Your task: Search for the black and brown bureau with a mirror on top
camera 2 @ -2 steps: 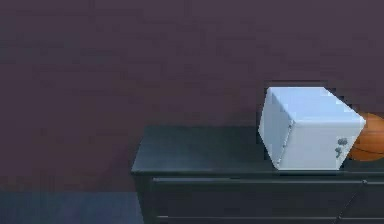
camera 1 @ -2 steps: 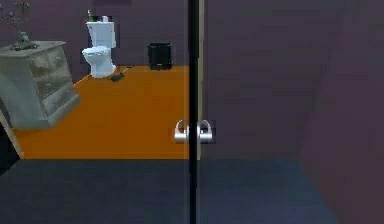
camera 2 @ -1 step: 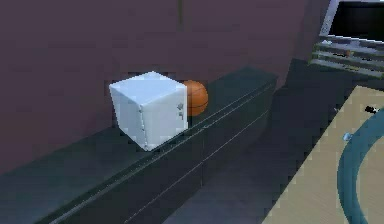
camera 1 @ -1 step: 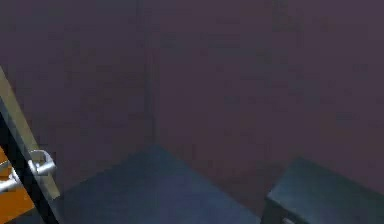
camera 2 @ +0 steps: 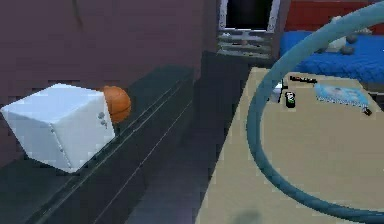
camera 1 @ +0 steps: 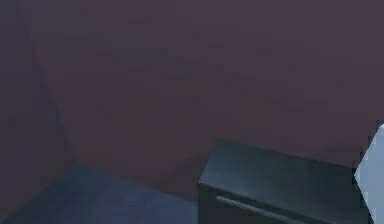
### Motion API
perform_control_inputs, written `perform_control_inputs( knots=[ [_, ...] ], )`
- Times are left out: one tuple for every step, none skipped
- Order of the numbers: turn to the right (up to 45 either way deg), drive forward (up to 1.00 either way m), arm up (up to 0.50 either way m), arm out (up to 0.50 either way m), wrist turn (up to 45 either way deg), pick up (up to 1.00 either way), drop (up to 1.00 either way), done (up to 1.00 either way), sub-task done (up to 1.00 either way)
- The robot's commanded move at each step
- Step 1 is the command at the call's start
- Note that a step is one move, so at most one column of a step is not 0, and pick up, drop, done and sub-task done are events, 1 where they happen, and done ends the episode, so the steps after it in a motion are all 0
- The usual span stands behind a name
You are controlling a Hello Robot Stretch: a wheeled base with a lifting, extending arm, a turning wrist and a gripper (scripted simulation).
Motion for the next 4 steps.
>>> perform_control_inputs(
  knots=[
    [0.0,0.15,0.0,0.0,0.0,0.0,0.0,0.0,0.0],
    [45.0,0.0,0.0,0.0,0.0,0.0,0.0,0.0,0.0],
    [45.0,0.0,0.0,0.0,0.0,0.0,0.0,0.0,0.0],
    [18.0,0.0,0.0,0.0,0.0,0.0,0.0,0.0,0.0]
  ],
)
